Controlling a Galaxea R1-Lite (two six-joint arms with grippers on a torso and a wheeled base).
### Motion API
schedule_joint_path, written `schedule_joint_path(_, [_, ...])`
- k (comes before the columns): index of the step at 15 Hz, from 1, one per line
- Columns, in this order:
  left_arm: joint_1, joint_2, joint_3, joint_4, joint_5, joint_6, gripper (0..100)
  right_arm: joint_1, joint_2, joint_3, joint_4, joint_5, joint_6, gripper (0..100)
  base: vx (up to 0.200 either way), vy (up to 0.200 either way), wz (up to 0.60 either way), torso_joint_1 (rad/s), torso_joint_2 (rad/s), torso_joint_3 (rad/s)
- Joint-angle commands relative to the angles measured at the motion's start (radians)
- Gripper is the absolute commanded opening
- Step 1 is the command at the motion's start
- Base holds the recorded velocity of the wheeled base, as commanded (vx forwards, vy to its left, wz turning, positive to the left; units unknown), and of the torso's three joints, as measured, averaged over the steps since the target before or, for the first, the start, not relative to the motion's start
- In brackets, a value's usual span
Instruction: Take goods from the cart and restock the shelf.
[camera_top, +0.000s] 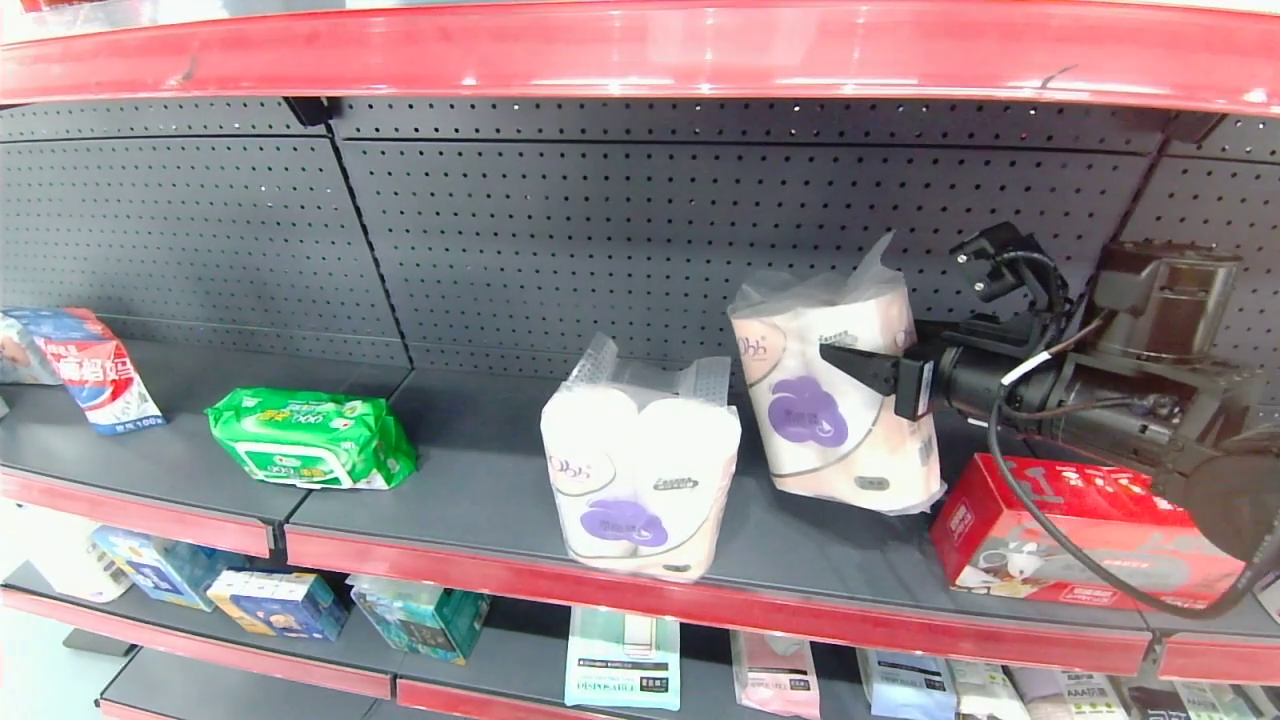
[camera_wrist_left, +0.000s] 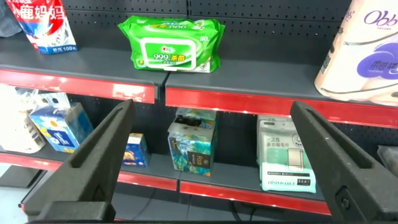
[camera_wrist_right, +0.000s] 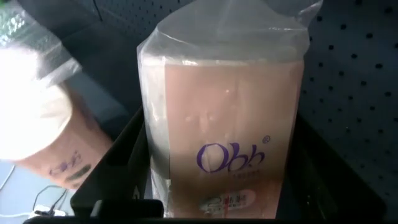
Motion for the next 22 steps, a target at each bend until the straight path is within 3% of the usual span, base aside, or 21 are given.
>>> schedule_joint_path(1, [0.000, -0.001, 0.000, 0.000, 0.000, 0.000, 100, 0.004, 0.078, -0.043, -0.038, 0.002, 0.009, 0, 0.000, 0.000, 0.00, 0.000, 0.00, 0.000])
schedule_joint_path(6, [0.000, -0.001, 0.000, 0.000, 0.000, 0.000, 100, -0.002, 0.180, -0.108, -0.070, 0.037, 0.012, 0, 0.000, 0.000, 0.00, 0.000, 0.00, 0.000])
schedule_joint_path(14, [0.000, -0.001, 0.000, 0.000, 0.002, 0.000, 100, -0.031, 0.285, -0.226, -0.070, 0.284, 0.025, 0, 0.000, 0.000, 0.00, 0.000, 0.00, 0.000])
schedule_joint_path(22, [0.000, -0.001, 0.000, 0.000, 0.000, 0.000, 100, -0.008, 0.397, -0.373, -0.069, 0.305, 0.022, 0, 0.000, 0.000, 0.00, 0.000, 0.00, 0.000])
